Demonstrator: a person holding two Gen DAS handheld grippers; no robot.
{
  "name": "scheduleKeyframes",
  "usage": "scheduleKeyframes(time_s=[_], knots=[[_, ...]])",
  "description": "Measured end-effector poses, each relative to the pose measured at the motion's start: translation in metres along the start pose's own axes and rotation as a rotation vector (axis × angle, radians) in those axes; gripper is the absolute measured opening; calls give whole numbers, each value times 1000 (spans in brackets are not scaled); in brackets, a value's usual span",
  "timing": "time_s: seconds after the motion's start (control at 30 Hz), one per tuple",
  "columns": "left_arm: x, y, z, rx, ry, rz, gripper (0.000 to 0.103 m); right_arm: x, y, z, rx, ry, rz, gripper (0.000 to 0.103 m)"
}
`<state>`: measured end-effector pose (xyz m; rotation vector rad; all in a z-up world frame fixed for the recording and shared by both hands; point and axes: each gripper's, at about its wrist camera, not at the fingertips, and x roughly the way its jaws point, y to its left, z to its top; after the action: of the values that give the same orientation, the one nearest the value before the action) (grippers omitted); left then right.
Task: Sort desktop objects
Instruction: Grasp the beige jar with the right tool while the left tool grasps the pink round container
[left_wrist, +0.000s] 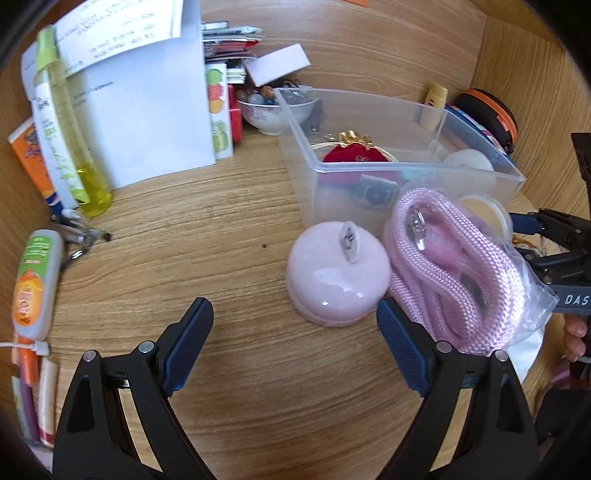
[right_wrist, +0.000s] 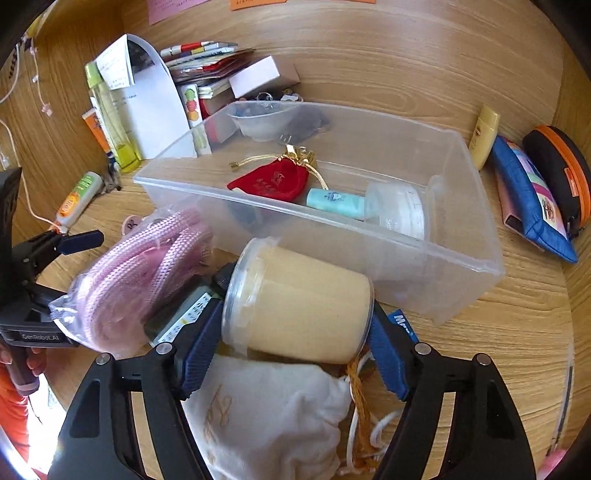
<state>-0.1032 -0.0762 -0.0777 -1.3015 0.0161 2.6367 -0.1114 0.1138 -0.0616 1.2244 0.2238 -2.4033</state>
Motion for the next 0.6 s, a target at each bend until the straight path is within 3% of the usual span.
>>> scheduleKeyframes(time_s=[0.37,0.6], knots=[[8,-7,8,-5,10,-47,91,-1,-8,-3,24,-19,30,68],[9,-5,3,5,18,-3,91,-19,-26,-7,30,-33,43,64]])
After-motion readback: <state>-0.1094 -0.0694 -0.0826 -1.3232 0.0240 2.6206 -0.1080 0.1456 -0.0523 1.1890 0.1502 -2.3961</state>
